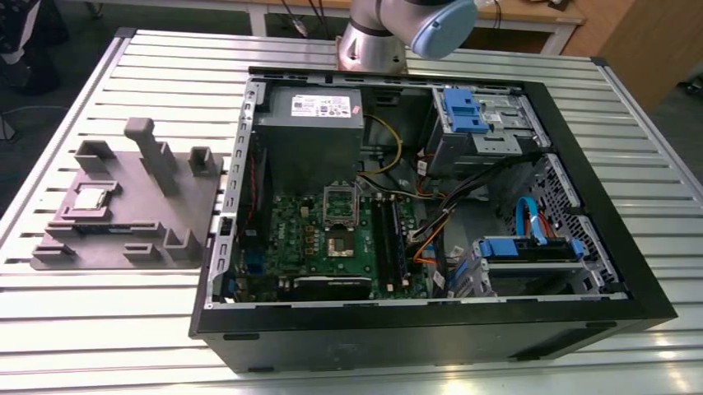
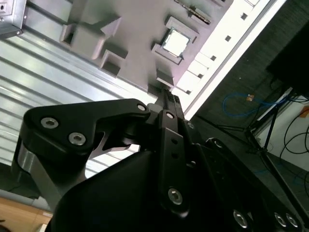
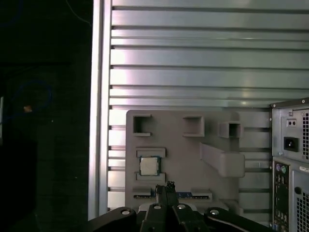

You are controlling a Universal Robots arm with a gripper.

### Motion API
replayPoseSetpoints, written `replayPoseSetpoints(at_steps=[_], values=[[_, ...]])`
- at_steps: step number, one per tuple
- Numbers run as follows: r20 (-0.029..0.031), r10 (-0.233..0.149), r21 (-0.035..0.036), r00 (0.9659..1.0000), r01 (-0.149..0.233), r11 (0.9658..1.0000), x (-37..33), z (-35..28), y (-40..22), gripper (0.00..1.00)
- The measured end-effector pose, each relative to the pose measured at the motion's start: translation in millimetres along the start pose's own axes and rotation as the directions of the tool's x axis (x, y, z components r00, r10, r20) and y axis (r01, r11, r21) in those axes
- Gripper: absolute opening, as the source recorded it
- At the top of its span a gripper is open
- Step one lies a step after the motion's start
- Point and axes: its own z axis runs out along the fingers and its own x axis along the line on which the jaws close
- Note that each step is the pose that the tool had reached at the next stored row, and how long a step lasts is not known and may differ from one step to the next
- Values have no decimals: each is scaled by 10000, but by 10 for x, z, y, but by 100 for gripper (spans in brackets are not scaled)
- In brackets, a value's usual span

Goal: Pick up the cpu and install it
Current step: 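Reach for the cpu, then pick up the cpu and move it towards the insertion slot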

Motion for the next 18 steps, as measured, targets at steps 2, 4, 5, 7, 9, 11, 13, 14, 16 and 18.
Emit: replayPoseSetpoints(at_steps=[2, 4, 5, 7, 9, 11, 13, 14, 16, 18], values=[[0, 0, 0, 10000, 0, 10000, 46, 3, 0, 10], [2, -1, -1, 10000, 1, 10000, 94, 6, -1, 10], [2, -1, 0, 10000, 1, 10000, 118, 8, -1, 10], [0, -1, 0, 10000, 1, 10000, 160, 9, -1, 10], [0, 0, 0, 10000, 0, 10000, 201, 11, -1, 10], [0, -1, 0, 10000, 1, 10000, 234, 13, -2, 10], [0, -2, 0, 10000, 2, 10000, 242, 13, -2, 10], [1, -2, 0, 10000, 2, 10000, 242, 13, -2, 10], [1, -1, 0, 10000, 1, 10000, 251, 13, -1, 10], [1, 0, 0, 10000, 0, 10000, 251, 13, -1, 10]])
